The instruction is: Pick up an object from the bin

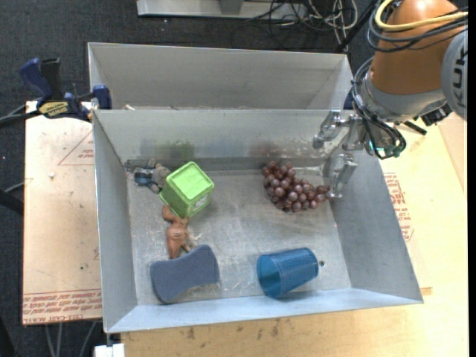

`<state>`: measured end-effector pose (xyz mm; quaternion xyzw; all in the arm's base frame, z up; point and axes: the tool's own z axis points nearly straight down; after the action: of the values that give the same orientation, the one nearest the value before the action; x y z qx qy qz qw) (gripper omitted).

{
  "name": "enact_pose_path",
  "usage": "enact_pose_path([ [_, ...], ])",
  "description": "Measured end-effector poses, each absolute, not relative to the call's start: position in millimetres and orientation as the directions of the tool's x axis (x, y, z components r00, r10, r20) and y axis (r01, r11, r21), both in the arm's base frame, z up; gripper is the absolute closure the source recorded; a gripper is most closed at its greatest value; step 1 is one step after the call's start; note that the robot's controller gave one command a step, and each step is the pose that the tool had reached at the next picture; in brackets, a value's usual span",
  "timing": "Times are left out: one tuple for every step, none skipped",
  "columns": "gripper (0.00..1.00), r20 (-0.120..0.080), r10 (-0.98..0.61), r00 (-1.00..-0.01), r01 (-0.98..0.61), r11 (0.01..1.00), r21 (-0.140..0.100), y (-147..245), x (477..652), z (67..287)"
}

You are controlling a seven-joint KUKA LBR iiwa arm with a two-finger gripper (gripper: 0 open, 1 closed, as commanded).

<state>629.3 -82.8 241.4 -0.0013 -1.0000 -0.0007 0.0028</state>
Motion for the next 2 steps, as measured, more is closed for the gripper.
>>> enact_pose_path([
  [0.0,-0.002,0.001,-1.0,0.001,1.0,0.0,-82.5,630.5,246.7],
  [0.0,-0.009,-0.007,-1.0,-0.007,1.0,-0.001,-75.3,585.1,203.4],
])
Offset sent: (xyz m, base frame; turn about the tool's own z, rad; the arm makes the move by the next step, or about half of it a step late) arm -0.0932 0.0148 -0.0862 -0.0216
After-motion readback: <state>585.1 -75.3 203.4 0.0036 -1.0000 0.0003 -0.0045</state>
